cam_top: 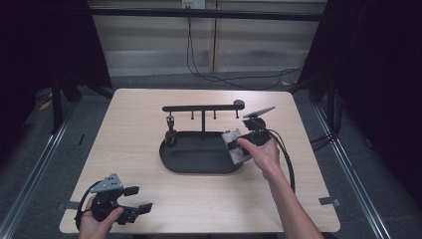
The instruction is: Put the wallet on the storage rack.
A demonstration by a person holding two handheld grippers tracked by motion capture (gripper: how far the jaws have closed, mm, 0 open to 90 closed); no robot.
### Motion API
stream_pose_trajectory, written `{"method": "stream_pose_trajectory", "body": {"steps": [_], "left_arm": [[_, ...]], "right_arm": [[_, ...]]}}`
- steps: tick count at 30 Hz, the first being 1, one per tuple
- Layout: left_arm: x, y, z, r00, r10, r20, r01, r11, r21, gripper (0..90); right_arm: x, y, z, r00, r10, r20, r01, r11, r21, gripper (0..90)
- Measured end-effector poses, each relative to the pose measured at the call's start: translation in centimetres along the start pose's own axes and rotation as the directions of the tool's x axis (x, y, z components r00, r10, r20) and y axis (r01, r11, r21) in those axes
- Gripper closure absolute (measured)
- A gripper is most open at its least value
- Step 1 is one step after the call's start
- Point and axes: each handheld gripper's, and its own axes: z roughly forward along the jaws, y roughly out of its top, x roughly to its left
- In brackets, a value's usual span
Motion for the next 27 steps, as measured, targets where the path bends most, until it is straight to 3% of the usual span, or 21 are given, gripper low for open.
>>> {"method": "stream_pose_trajectory", "body": {"steps": [5, 10, 17, 27], "left_arm": [[0.0, 0.0, 0.1, 1.0000, -0.004, 0.004, 0.004, 1.0000, 0.002, 18.4], [0.0, 0.0, 0.0, 1.0000, 0.000, 0.005, 0.000, 1.0000, 0.003, 18.4], [-0.2, 0.0, 0.2, 0.9999, 0.017, 0.002, -0.017, 0.9997, 0.020, 18.4], [-0.1, 0.0, 0.1, 0.9999, 0.002, 0.012, -0.002, 0.9999, 0.011, 18.4]], "right_arm": [[-0.3, 0.2, 0.8, 0.9993, 0.035, -0.013, -0.036, 0.999, -0.036, 33.7], [-0.4, 0.2, 1.7, 0.9993, 0.037, -0.005, -0.038, 0.999, -0.028, 33.7], [-0.7, 0.3, 2.7, 0.9980, 0.055, -0.032, -0.056, 0.997, -0.043, 33.7], [-1.0, 0.4, 4.4, 0.9967, 0.075, -0.031, -0.076, 0.997, -0.026, 33.6]]}}
